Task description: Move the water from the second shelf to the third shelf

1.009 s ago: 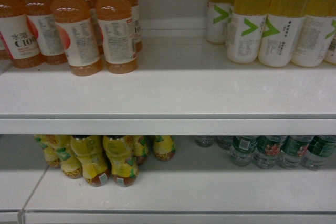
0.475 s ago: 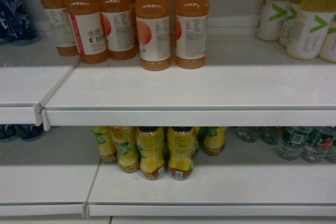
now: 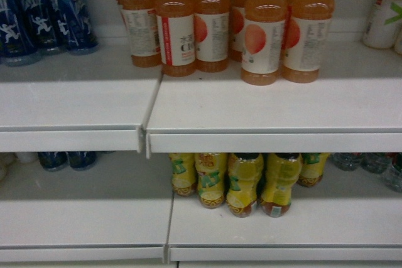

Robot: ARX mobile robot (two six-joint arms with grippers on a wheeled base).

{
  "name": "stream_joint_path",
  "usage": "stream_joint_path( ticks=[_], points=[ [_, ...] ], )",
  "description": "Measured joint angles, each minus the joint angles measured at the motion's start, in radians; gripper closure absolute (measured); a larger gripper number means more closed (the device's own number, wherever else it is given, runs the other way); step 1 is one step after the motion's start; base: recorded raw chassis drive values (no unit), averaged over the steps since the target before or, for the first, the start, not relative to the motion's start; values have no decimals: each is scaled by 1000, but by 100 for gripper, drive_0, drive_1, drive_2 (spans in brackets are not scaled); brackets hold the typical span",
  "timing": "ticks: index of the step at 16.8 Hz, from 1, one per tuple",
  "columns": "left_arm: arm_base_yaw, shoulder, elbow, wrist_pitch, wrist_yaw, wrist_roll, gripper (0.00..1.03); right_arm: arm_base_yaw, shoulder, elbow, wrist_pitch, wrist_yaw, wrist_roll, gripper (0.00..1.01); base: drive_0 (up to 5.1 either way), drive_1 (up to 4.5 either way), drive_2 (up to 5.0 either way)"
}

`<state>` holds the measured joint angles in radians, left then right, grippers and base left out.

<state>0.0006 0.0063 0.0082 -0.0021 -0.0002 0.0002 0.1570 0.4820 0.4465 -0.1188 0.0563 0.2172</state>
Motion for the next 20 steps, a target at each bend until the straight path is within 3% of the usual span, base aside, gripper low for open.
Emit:
stream_joint_path(
  ticks=[20],
  points=[
    [0, 0, 0, -3, -1, 0, 5, 0, 1, 0, 0, 0, 0, 58, -503, 242, 242]
  ],
)
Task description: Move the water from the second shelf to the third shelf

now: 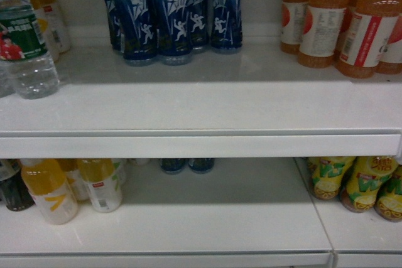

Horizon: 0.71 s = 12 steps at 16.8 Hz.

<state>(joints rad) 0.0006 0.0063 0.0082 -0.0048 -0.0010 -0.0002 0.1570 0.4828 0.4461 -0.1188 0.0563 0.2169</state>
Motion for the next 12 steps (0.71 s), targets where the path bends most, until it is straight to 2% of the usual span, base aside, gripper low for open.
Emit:
stream_joint_path(
  ticks=[12],
  points=[
    [0, 0, 0, 2, 0, 0, 5, 0, 6, 0, -2, -1, 0, 58, -504, 242, 242]
  ],
)
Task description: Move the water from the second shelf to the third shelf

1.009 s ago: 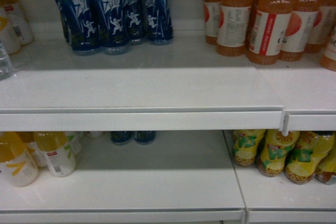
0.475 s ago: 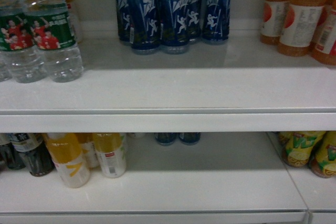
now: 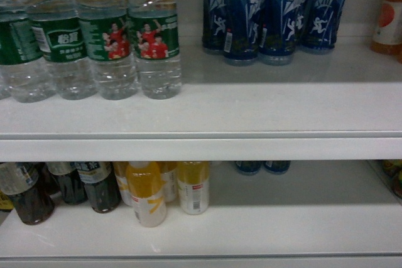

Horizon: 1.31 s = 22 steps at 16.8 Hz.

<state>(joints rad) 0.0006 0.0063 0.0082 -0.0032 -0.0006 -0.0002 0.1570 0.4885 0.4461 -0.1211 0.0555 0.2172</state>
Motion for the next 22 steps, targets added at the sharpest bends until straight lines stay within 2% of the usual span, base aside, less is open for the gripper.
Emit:
stream_joint_path(
  ticks=[19, 22],
  points=[
    [0, 0, 0, 1, 0, 0, 5, 0, -2, 0, 1, 0, 0, 58, -498, 247, 247],
    [-1, 0, 0, -2, -4, 0, 5, 7, -2, 0, 3, -19, 1, 58, 0, 0, 0]
  ],
)
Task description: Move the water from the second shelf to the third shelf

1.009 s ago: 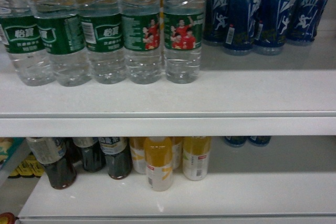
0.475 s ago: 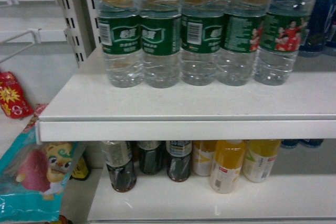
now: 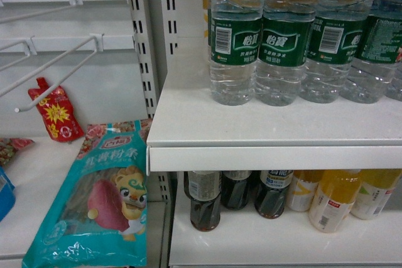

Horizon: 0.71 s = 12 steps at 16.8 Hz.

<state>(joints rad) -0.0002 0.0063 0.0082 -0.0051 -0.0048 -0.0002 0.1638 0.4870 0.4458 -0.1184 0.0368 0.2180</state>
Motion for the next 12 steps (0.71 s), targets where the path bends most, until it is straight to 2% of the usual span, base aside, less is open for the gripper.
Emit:
stream_joint_path(
  ticks=[2, 10, 12],
  points=[
    [0, 0, 0, 0, 2, 0, 5, -2, 0, 0, 0, 19, -1, 58, 0, 0, 0],
    [0, 0, 0, 2, 3, 0, 5, -1, 0, 0, -1, 19, -1, 58, 0, 0, 0],
    [0, 0, 0, 2, 3, 0, 5, 16, 15, 0, -7, 117, -43, 58, 0, 0, 0]
  ],
)
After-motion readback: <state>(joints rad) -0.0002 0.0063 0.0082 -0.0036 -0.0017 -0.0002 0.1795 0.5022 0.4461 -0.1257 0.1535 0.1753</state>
